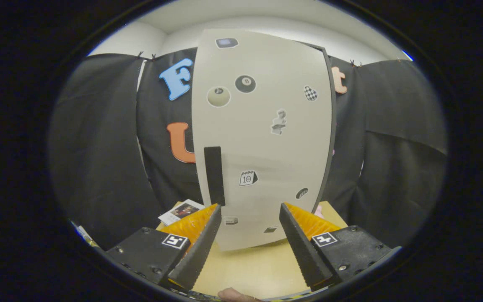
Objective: Open the shoe cabinet door, grab the shoes and put them into the shoe cabinet, then close the shoe cabinet door.
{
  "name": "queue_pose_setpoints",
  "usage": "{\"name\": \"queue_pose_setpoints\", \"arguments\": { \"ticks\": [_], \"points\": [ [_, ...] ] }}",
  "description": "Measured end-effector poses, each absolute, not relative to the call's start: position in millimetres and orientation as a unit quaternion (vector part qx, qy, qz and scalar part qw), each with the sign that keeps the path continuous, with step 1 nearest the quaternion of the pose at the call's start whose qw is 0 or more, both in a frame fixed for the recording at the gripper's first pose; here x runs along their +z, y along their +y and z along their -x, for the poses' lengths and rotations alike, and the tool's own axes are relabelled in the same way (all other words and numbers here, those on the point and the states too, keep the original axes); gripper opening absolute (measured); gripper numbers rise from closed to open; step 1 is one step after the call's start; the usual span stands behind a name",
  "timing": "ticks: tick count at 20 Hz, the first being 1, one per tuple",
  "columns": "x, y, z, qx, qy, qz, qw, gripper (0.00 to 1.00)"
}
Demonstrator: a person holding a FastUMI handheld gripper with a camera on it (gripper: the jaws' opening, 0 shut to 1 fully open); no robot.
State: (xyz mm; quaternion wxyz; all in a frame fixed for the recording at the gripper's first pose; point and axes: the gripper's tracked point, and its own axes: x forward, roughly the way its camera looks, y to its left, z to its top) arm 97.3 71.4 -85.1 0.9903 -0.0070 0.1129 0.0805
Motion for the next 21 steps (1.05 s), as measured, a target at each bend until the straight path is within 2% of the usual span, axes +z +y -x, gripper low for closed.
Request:
{"name": "queue_pose_setpoints", "arguments": {
  "ticks": [9, 13, 21],
  "points": [
    [-2, 64, 2, 0.108, 0.023, 0.017, 0.994, 0.96],
    [32, 59, 30, 0.100, -0.025, 0.023, 0.994, 0.98],
    [33, 53, 37, 0.083, -0.008, 0.003, 0.996, 0.98]
  ]
}}
